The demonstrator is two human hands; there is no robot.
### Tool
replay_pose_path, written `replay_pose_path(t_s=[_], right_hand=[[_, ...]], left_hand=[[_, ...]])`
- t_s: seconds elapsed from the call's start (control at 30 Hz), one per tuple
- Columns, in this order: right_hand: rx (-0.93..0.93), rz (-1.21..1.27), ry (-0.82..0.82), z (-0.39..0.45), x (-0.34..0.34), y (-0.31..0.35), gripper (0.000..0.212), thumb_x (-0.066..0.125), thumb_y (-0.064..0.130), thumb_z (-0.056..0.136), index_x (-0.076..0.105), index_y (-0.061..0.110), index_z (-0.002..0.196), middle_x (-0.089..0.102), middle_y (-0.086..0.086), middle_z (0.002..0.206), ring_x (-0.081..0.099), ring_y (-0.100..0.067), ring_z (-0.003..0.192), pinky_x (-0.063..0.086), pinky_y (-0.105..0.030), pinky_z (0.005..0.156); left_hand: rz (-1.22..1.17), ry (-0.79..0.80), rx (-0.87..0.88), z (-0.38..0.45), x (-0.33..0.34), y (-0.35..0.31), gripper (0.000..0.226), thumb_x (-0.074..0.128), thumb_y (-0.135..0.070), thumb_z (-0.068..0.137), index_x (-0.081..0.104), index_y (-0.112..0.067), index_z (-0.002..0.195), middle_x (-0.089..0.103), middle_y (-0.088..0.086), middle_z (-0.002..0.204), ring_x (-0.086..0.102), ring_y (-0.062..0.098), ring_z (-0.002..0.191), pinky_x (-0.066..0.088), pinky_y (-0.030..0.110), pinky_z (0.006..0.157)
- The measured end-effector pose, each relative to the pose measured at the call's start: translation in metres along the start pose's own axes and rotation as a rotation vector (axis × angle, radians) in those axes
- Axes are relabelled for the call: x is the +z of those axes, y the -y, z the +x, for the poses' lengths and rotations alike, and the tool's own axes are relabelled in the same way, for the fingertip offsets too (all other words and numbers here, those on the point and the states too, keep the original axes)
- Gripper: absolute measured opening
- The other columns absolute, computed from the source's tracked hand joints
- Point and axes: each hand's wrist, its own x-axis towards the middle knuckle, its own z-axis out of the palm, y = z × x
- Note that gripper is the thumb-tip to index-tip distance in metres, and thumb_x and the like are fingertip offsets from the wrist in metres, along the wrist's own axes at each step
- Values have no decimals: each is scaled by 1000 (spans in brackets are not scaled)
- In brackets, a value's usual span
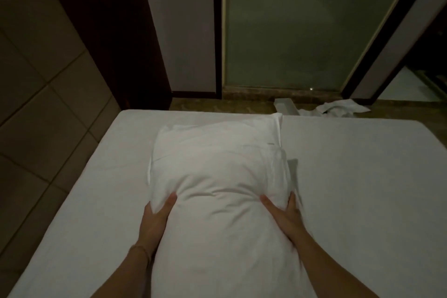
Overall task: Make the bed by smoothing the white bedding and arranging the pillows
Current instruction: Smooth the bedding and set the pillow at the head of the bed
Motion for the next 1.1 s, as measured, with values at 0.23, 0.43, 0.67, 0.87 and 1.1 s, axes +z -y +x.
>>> replay_pose_path(t_s=[0.23,0.43,0.67,0.87,1.1], right_hand=[[-16,11,12,-4,-1,-4,156,61,100,26,3,37,156,19,-9,163,30,-33,144,26,-53,117],[-9,28,23,-2,-3,-17,152,64,99,30,5,37,156,20,-8,162,29,-32,145,25,-55,117],[56,2,-5,1,-3,-31,147,58,101,35,1,39,155,9,-9,164,15,-38,149,16,-60,118],[105,-14,-26,17,3,-40,143,58,94,44,-9,35,156,-3,-11,165,-3,-39,150,1,-57,118],[112,25,-42,47,4,-56,143,62,94,44,-4,36,156,5,-12,165,10,-39,150,10,-58,119]], left_hand=[[71,16,-23,12,-10,20,99,73,-84,58,54,-28,137,66,-6,126,64,18,112,50,42,101],[63,35,-18,-2,-8,24,100,70,-81,65,44,-24,144,60,-5,128,59,18,113,47,31,91],[56,22,-75,-2,-9,35,116,64,-88,61,26,-24,151,46,-1,140,49,21,116,40,36,97],[144,-59,-145,18,1,50,142,63,-98,39,24,-23,152,46,7,148,49,30,129,39,49,111],[225,-163,-190,38,29,75,137,60,-101,39,25,-32,151,44,8,150,46,35,133,36,55,111]])
